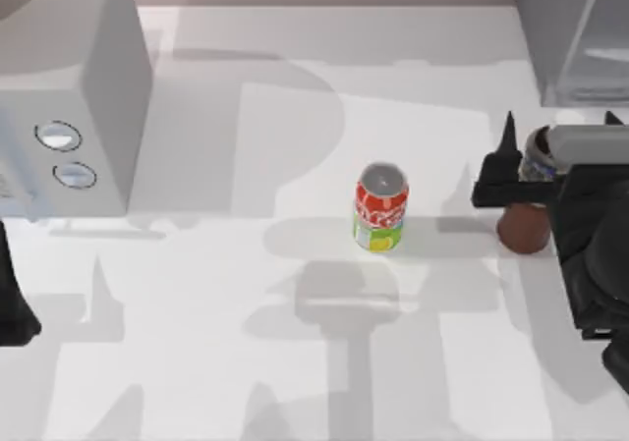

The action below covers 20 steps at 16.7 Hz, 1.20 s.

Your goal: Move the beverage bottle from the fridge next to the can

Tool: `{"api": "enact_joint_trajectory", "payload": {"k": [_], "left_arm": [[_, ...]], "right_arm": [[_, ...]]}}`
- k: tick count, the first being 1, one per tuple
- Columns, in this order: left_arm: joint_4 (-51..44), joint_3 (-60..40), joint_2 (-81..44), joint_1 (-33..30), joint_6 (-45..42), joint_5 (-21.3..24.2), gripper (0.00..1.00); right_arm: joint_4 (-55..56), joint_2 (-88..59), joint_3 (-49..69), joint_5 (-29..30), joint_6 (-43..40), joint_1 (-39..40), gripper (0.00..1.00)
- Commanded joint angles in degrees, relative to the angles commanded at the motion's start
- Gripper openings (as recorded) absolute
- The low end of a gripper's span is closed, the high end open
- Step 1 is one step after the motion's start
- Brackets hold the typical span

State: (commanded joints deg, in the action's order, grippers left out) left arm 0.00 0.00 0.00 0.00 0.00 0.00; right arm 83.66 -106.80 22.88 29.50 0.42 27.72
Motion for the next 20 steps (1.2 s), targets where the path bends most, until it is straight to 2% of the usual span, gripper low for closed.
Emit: {"api": "enact_joint_trajectory", "payload": {"k": [14, 20], "left_arm": [[0.00, 0.00, 0.00, 0.00, 0.00, 0.00, 1.00], [0.00, 0.00, 0.00, 0.00, 0.00, 0.00, 1.00]], "right_arm": [[2.51, 2.96, -5.76, 3.45, 0.04, 3.33, 1.00], [-7.54, 15.11, -5.44, 0.30, 0.52, 0.83, 1.00]]}}
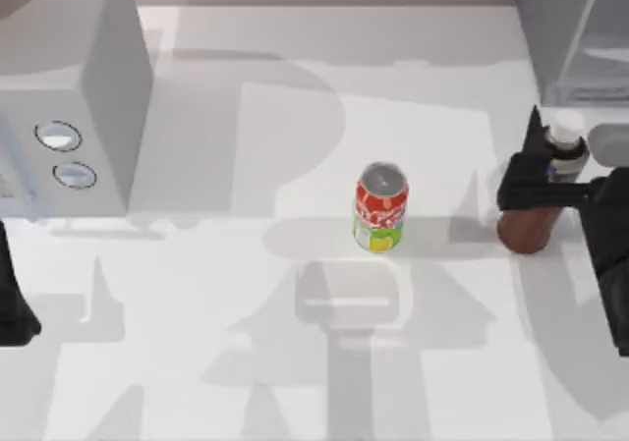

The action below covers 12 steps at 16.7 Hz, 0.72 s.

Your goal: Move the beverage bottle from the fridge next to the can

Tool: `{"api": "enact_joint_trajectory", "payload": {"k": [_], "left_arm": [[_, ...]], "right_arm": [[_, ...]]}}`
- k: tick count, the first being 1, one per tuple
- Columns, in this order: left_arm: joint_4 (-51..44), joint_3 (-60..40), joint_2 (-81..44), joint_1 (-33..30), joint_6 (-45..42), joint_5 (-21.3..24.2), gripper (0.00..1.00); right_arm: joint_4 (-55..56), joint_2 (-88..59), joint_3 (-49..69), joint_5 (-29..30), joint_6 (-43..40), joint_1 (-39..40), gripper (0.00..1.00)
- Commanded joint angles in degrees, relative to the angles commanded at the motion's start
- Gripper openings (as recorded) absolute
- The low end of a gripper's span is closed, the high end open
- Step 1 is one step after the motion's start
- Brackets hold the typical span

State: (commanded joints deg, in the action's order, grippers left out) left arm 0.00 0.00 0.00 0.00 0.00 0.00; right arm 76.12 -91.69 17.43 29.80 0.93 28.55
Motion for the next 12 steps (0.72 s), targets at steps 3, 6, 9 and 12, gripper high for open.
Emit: {"api": "enact_joint_trajectory", "payload": {"k": [3, 6, 9, 12], "left_arm": [[0.00, 0.00, 0.00, 0.00, 0.00, 0.00, 1.00], [0.00, 0.00, 0.00, 0.00, 0.00, 0.00, 1.00], [0.00, 0.00, 0.00, 0.00, 0.00, 0.00, 1.00], [0.00, 0.00, 0.00, 0.00, 0.00, 0.00, 1.00]], "right_arm": [[-10.59, 12.09, -0.88, -3.48, 0.33, -3.10, 1.00], [-23.39, 26.40, -2.80, -7.87, 0.55, -7.27, 1.00], [-36.93, 42.13, -5.64, -12.77, 0.57, -12.20, 1.00], [-49.95, 58.06, -9.06, -17.79, 0.36, -17.40, 1.00]]}}
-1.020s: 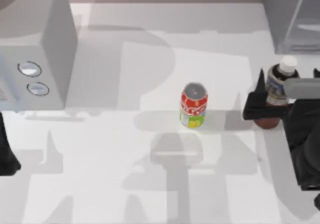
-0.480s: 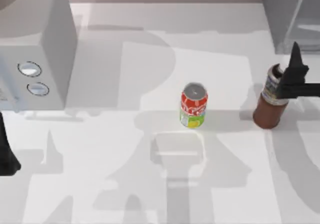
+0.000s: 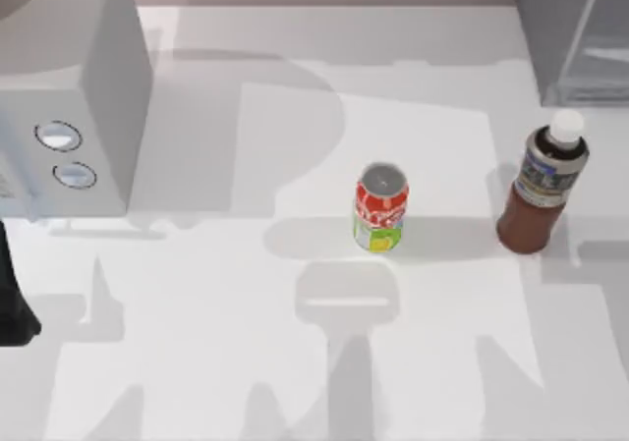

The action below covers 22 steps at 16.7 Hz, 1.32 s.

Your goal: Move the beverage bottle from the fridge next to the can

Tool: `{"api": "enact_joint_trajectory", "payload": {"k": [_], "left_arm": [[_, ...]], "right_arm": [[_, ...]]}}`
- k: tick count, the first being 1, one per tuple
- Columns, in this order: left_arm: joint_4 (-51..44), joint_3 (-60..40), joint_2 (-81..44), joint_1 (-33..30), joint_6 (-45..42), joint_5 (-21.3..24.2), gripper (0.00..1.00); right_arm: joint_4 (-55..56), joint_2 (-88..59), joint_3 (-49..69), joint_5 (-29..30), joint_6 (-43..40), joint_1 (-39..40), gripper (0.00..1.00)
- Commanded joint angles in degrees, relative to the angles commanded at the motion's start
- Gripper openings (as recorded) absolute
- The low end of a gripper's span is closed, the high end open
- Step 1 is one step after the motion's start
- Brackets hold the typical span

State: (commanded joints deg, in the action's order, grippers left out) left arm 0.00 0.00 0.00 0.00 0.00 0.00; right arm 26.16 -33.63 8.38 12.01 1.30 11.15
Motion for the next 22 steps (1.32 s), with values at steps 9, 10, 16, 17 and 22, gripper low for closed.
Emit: {"api": "enact_joint_trajectory", "payload": {"k": [9, 10, 16, 17, 22], "left_arm": [[0.00, 0.00, 0.00, 0.00, 0.00, 0.00, 1.00], [0.00, 0.00, 0.00, 0.00, 0.00, 0.00, 1.00], [0.00, 0.00, 0.00, 0.00, 0.00, 0.00, 1.00], [0.00, 0.00, 0.00, 0.00, 0.00, 0.00, 1.00], [0.00, 0.00, 0.00, 0.00, 0.00, 0.00, 1.00]], "right_arm": [[-25.14, 32.38, -8.04, -11.45, -1.21, -10.73, 1.00], [-25.90, 33.30, -8.29, -11.86, -1.27, -11.04, 1.00], [-26.13, 33.50, -8.12, -11.91, -1.27, -10.99, 1.00], [-26.76, 34.05, -7.66, -11.87, -1.29, -11.04, 1.00], [-38.98, 42.27, -0.80, -11.73, -1.39, -11.25, 1.00]]}}
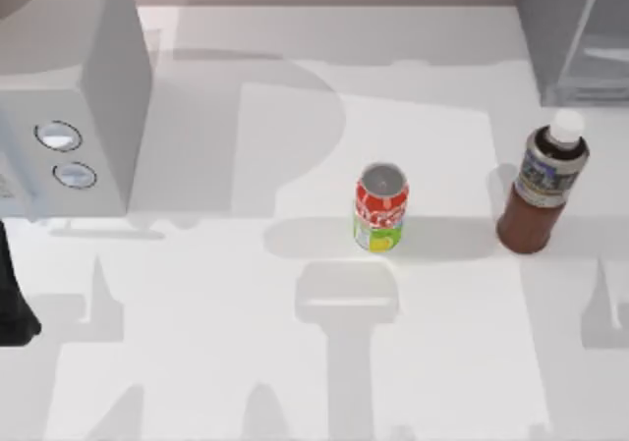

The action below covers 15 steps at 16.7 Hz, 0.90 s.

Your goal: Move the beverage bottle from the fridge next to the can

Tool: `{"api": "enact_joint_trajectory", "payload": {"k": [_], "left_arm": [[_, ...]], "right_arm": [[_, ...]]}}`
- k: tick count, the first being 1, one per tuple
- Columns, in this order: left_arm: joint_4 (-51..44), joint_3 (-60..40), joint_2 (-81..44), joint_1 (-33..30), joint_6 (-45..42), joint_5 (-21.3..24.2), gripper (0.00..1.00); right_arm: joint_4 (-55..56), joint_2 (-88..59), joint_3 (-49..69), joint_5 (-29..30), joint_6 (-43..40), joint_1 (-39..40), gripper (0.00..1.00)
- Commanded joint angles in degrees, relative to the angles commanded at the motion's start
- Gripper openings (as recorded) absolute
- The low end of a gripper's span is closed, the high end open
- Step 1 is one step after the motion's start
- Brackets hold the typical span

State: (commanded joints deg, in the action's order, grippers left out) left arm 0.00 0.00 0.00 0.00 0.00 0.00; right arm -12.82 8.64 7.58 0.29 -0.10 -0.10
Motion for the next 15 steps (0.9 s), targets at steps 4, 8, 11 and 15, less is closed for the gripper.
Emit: {"api": "enact_joint_trajectory", "payload": {"k": [4, 8, 11, 15], "left_arm": [[0.00, 0.00, 0.00, 0.00, 0.00, 0.00, 1.00], [0.00, 0.00, 0.00, 0.00, 0.00, 0.00, 1.00], [0.00, 0.00, 0.00, 0.00, 0.00, 0.00, 1.00], [0.00, 0.00, 0.00, 0.00, 0.00, 0.00, 1.00]], "right_arm": [[-18.69, 9.98, 8.17, -0.21, -0.03, 0.11, 1.00], [-39.99, 20.66, 16.86, -0.39, -0.10, 0.18, 1.00], [-54.44, 27.97, 22.83, -0.39, -0.22, 0.10, 1.00], [-67.56, 35.10, 28.71, -0.32, -0.44, -0.05, 1.00]]}}
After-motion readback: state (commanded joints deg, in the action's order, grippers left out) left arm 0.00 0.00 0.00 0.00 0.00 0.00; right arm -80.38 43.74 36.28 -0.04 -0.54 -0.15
